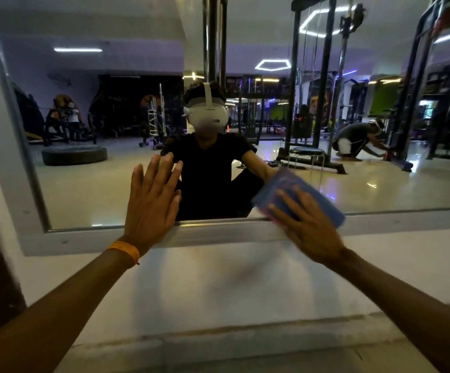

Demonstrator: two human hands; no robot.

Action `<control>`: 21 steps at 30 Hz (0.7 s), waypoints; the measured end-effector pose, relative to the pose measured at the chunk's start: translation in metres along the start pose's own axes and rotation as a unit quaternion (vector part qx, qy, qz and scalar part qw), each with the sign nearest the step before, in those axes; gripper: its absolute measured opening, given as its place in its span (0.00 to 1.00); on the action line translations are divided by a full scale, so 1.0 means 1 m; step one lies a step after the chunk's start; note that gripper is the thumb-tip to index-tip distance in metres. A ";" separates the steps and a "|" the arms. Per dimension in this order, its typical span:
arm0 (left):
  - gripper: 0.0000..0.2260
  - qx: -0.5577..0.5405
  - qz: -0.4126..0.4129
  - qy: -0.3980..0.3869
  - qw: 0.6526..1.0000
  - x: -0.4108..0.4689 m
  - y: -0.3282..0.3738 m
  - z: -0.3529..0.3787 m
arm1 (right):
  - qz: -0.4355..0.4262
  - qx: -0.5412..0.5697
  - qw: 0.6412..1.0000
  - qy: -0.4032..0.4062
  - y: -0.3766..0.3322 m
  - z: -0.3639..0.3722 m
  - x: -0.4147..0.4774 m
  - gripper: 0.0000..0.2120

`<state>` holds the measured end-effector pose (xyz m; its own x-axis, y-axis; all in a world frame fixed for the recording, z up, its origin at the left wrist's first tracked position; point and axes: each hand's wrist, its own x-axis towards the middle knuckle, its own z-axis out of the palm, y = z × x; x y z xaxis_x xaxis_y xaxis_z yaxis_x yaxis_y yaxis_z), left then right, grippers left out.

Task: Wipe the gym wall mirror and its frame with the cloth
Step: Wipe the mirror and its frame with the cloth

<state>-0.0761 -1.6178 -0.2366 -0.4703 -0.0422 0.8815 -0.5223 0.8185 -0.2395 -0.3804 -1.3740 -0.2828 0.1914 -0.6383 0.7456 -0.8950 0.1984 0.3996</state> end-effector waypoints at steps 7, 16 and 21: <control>0.28 0.009 -0.019 -0.004 1.000 0.009 0.019 0.017 | -0.121 -0.017 0.992 -0.035 -0.016 0.015 0.036 0.27; 0.28 0.014 -0.001 0.015 1.000 0.032 0.051 0.014 | 0.224 0.062 0.970 0.063 0.041 -0.001 -0.019 0.27; 0.29 0.018 0.030 -0.002 0.999 0.043 0.076 0.028 | -0.062 0.009 0.997 0.043 0.007 0.021 0.022 0.25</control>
<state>-0.1564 -1.5734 -0.2286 -0.5049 0.0033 0.8632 -0.5180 0.7987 -0.3060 -0.3912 -1.4024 -0.2742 0.3341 -0.5902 0.7349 -0.8692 0.1086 0.4824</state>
